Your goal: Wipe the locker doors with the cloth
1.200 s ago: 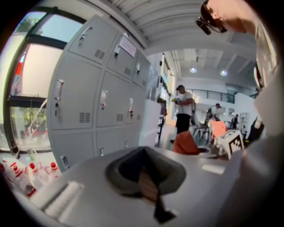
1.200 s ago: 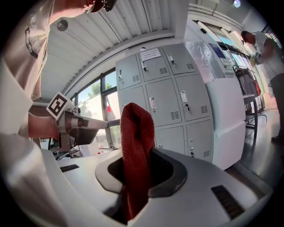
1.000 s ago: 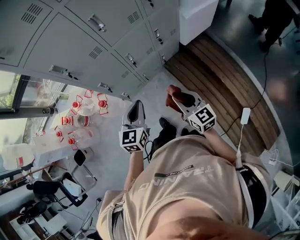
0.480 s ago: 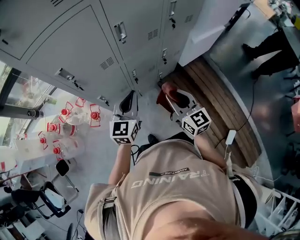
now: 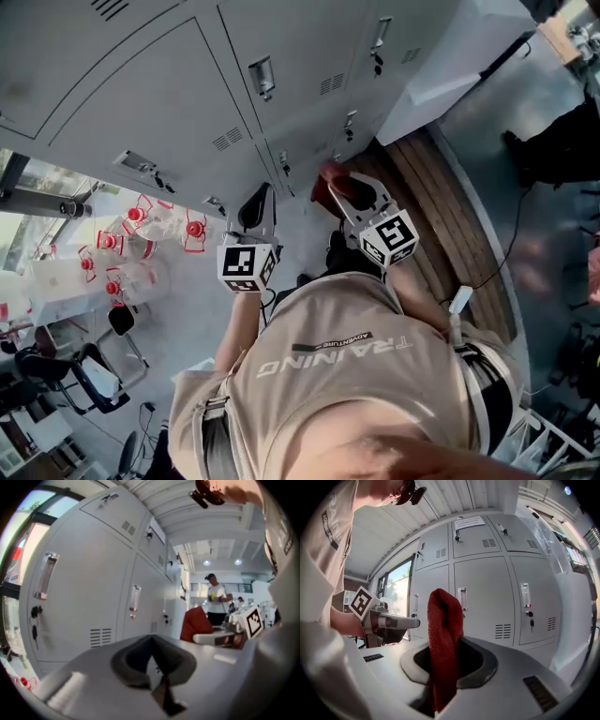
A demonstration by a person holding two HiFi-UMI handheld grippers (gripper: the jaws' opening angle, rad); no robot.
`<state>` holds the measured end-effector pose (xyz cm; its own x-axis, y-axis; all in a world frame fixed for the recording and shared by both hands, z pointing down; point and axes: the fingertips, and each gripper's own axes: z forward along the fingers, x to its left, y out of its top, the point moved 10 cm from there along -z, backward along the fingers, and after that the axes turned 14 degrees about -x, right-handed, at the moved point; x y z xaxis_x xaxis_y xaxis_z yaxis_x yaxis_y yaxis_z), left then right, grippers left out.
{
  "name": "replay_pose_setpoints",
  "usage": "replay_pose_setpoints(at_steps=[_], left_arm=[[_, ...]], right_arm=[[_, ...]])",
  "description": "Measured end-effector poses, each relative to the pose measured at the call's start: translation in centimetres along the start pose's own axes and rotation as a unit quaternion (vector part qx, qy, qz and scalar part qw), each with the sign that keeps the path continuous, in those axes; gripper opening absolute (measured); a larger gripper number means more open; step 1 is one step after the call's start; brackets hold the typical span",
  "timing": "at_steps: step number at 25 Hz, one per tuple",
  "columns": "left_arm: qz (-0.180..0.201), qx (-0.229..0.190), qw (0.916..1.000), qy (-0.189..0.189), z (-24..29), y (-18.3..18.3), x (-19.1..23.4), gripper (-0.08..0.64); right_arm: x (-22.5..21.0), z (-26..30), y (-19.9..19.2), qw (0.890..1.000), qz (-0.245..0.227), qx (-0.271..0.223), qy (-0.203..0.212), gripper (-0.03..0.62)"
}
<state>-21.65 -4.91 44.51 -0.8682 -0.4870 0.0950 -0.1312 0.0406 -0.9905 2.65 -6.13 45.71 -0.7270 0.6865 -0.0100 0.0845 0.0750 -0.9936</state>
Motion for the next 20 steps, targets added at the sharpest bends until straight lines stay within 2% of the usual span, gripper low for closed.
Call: replay_pose_setpoints(at_steps=[3,9,14,18,20], left_arm=[[-0.012,0.003,0.9996,0.025,2.0,0.6,0.6,0.006],[0.004,0.002,0.9977,0.068,7.4,1.3,0.5,0.006],[-0.016,-0.003,0.9939,0.109,9.8,1.1,-0.3,0.006],[-0.017,0.01,0.9904,0.137,9.5,0.8,-0.5,0.006],[-0.017,0.015,0.9892,0.145,9.2,0.6,-0.1,0.006]], right_arm=[[-1.9,3.1,0.3,0.999,-0.011,-0.004,0.043,0.067],[-6.3,8.2,2.3,0.989,-0.067,-0.031,0.127,0.067],[-9.4,11.8,3.8,0.965,-0.168,-0.036,0.2,0.067],[-10.0,14.1,7.0,0.946,-0.231,-0.058,0.218,0.067],[-9.6,15.0,9.7,0.93,-0.282,-0.083,0.219,0.067]])
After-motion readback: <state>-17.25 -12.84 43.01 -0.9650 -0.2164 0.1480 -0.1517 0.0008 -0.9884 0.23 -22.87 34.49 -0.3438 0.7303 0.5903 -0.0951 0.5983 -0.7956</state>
